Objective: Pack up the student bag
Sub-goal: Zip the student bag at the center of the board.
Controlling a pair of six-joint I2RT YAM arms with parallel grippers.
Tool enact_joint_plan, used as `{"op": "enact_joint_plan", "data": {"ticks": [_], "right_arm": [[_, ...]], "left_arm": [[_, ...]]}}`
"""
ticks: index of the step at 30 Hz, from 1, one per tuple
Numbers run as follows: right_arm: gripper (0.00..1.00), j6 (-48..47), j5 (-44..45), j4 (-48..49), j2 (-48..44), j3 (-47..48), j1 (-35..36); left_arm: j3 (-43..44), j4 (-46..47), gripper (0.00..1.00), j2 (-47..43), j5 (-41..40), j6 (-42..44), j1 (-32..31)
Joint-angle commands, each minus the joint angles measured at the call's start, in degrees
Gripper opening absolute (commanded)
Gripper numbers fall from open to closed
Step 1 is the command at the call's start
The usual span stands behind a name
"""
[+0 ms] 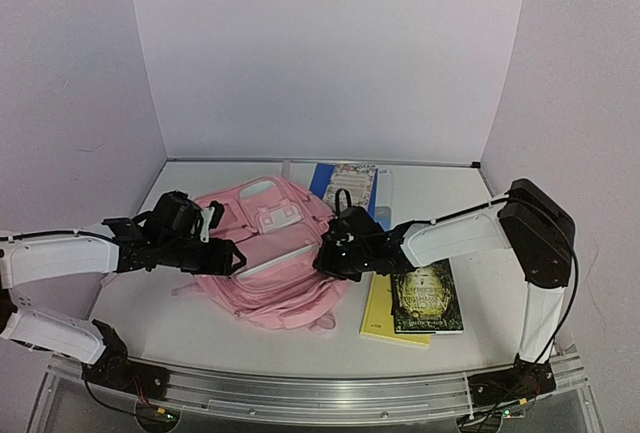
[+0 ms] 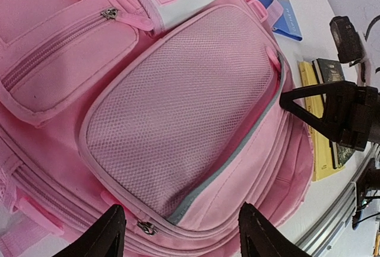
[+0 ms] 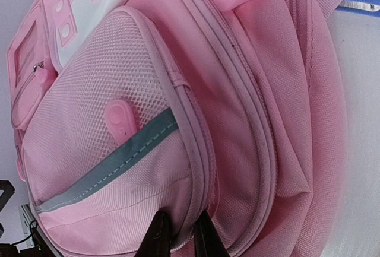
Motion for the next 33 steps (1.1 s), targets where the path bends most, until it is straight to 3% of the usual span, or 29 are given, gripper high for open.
{"op": "enact_joint_plan", "data": {"ticks": [1,11,22,27,33], "right_arm": [[0.11,-0.8,4.09,-2.33,2.37,0.26,-1.21],[0.1,-1.47,3.37,-1.8,2.66,0.47,-1.28],[0.1,-1.85,2.94,-0.33,2.12,0.01,-1.31],[0.1,-1.83,3.05,-0.26,2.12,-0.31,-1.37],[0.1,-1.99,2.74,-0.08,2.69,-0.03,-1.46]], "left_arm": [[0.39,2.81,0.6,2.68,1.01,0.44,2.82],[0.75,4.46,0.6,6.47,5.96,2.49,3.59],[6.27,-4.77,0.56,13.74,-0.31,3.37,3.68],[5.32,-5.69,0.53,12.26,-5.46,1.85,3.67],[4.36,-2.21,0.54,12.06,0.13,3.16,3.67]]}}
